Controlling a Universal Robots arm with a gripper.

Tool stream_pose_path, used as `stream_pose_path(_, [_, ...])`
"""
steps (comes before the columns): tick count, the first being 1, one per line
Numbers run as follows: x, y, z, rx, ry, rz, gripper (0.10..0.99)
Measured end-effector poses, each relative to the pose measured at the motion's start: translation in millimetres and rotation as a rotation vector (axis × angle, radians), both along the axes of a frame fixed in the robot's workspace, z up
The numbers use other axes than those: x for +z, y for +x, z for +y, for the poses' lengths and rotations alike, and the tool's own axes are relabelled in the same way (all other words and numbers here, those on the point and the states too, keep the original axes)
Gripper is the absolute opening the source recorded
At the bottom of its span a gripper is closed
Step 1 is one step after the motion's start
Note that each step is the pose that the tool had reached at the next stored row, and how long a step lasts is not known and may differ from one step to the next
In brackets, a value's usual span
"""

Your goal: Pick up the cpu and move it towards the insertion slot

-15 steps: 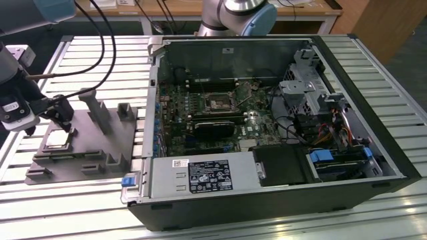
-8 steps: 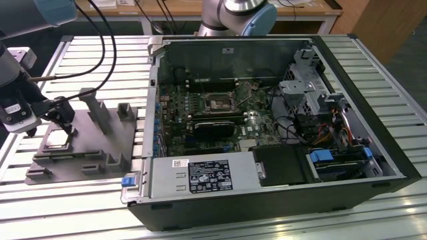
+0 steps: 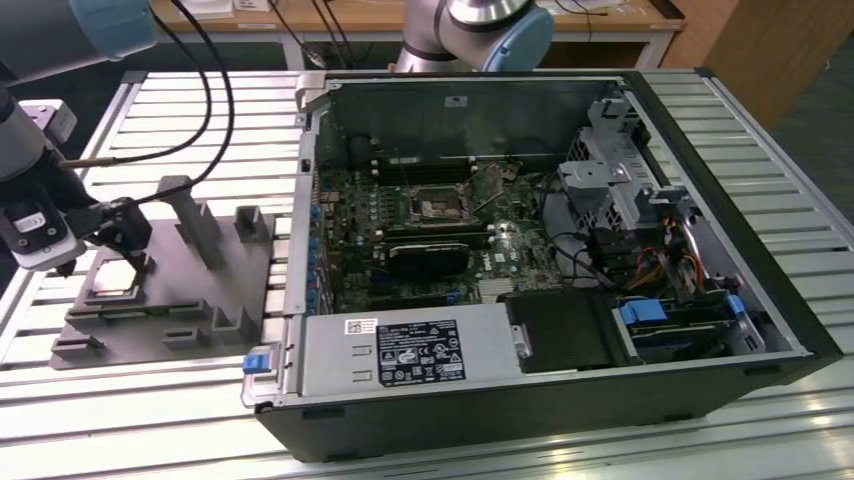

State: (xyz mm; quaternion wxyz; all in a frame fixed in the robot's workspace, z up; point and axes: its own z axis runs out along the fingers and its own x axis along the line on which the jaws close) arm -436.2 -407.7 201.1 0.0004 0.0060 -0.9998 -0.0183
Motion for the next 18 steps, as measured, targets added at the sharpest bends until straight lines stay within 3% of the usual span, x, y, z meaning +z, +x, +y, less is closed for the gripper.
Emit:
stream_pose_path(4, [-6.4, 0.0, -0.6, 0.0, 0.0, -0.0001, 0.812])
stream_pose_path(18, [-16.6, 0.1, -4.5, 0.0, 0.0, -0.0003, 0.812])
